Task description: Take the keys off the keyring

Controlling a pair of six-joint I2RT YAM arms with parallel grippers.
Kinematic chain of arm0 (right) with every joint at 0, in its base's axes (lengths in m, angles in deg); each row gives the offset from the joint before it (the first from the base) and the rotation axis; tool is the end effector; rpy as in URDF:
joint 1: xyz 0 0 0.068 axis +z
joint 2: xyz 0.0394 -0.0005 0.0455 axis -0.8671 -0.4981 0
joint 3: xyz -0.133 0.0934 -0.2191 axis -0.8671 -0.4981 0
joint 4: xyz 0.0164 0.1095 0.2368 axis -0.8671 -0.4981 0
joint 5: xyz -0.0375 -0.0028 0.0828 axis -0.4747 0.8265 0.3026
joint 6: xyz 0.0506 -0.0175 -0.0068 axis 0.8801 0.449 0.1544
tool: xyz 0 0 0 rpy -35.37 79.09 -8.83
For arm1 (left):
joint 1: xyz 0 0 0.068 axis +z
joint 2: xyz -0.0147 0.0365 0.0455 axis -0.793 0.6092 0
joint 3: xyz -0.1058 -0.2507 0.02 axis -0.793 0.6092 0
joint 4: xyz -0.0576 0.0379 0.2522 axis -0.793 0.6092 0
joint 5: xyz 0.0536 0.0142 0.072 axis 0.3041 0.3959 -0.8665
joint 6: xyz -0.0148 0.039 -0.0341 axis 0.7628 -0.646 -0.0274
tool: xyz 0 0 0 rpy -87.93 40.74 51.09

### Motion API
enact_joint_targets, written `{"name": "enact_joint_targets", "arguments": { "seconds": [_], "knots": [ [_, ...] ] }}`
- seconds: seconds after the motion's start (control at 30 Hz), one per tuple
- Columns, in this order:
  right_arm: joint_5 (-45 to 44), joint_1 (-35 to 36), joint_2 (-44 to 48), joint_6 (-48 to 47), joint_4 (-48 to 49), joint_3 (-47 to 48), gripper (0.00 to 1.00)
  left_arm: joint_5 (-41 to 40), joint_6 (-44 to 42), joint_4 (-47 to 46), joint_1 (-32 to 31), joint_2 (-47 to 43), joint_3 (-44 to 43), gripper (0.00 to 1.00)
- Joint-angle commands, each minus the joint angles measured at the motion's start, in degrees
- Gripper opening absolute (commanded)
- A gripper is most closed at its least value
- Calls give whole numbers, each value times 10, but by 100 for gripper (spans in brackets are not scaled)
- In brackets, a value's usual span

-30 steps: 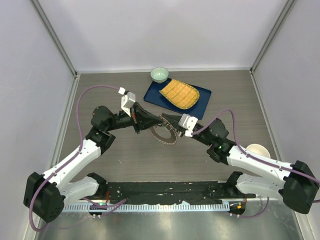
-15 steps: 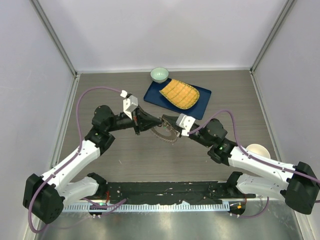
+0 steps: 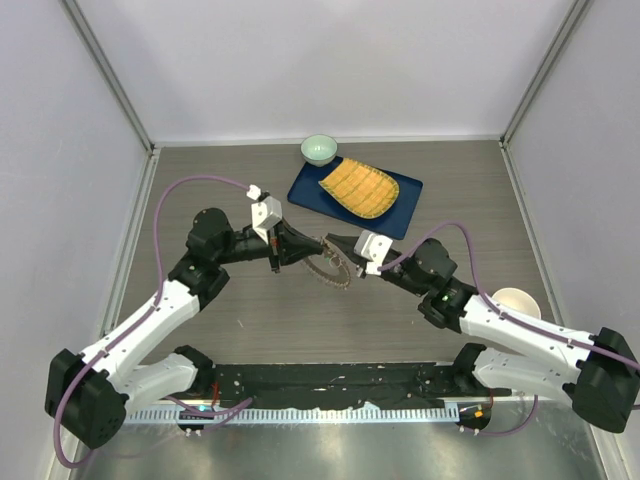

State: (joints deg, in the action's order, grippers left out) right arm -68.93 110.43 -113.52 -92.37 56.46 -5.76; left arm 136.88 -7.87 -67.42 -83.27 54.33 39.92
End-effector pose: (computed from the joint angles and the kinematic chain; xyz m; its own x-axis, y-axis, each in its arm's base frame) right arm 0.1440 0.1849 0.3139 0.4893 -0.0963 -0.8668 -0.7410 0.4782 -0.4714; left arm 0.1847 -0.1419 0.3306 -0.1502 -0.0590 -0.9869 0.9759 0.1513 -0.1576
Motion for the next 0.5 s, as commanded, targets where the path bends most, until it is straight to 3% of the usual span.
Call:
{"name": "enact_joint_targets", "arguments": {
  "seconds": [0.0,0.47],
  "knots": [
    [27,0,34,3,74,1,1,-19,-39,47,-4,-8,-30,0],
    [78,1,48,-16,29,15,1,-26,-43,76,-4,18,-46,0]
  ]
}}
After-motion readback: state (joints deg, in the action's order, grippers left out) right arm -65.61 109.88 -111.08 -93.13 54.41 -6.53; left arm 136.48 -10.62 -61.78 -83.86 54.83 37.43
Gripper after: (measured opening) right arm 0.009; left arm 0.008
